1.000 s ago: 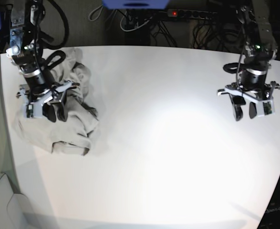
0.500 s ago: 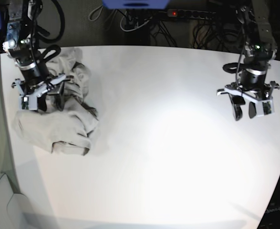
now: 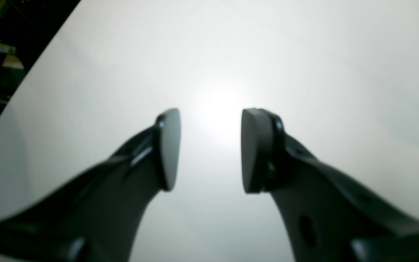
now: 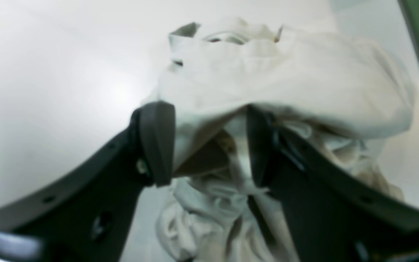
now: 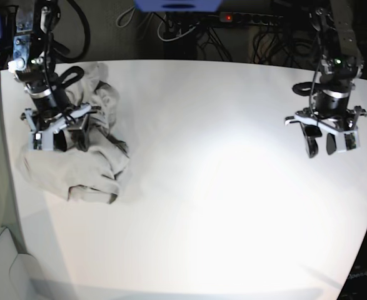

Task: Layout the t-shirt on the table in an organized manner, then fold the t-shirt properly
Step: 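Lift the grasped t-shirt high with the right gripper to shake it out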

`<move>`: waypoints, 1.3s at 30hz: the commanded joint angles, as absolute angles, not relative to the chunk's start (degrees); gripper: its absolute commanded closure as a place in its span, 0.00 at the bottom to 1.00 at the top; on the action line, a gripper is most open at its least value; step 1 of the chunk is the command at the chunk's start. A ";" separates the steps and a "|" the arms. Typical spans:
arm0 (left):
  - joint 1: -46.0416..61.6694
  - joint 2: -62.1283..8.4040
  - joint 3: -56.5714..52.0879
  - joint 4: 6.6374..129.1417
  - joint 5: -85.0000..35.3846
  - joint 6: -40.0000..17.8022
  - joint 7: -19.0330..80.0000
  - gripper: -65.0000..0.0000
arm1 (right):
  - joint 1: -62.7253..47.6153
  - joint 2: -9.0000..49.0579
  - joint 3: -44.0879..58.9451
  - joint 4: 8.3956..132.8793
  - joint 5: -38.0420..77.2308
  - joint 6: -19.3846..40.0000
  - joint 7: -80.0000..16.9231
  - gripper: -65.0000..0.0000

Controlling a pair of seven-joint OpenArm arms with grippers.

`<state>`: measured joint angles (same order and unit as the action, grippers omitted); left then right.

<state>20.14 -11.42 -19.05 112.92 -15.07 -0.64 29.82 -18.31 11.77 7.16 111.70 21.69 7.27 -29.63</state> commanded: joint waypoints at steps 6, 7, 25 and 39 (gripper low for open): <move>20.00 -11.82 -19.47 113.98 -15.16 0.13 28.44 0.59 | -14.29 12.18 6.81 112.57 22.11 7.87 -33.71 0.50; 20.00 -11.82 -19.47 113.98 -15.16 0.13 28.44 0.59 | -13.58 12.18 6.81 112.31 22.11 7.87 -34.59 0.50; 19.82 -11.82 -19.47 113.89 -15.08 0.13 28.09 0.59 | -9.01 12.26 6.90 104.31 22.11 7.87 -34.51 1.00; 20.97 -12.00 -19.65 114.51 -14.99 0.13 28.44 0.60 | 14.73 12.18 6.81 107.74 22.11 16.13 -35.12 1.00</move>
<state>20.91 -11.46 -19.35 113.30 -14.98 -0.67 29.76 13.02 11.60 6.59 106.67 21.39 15.00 -37.87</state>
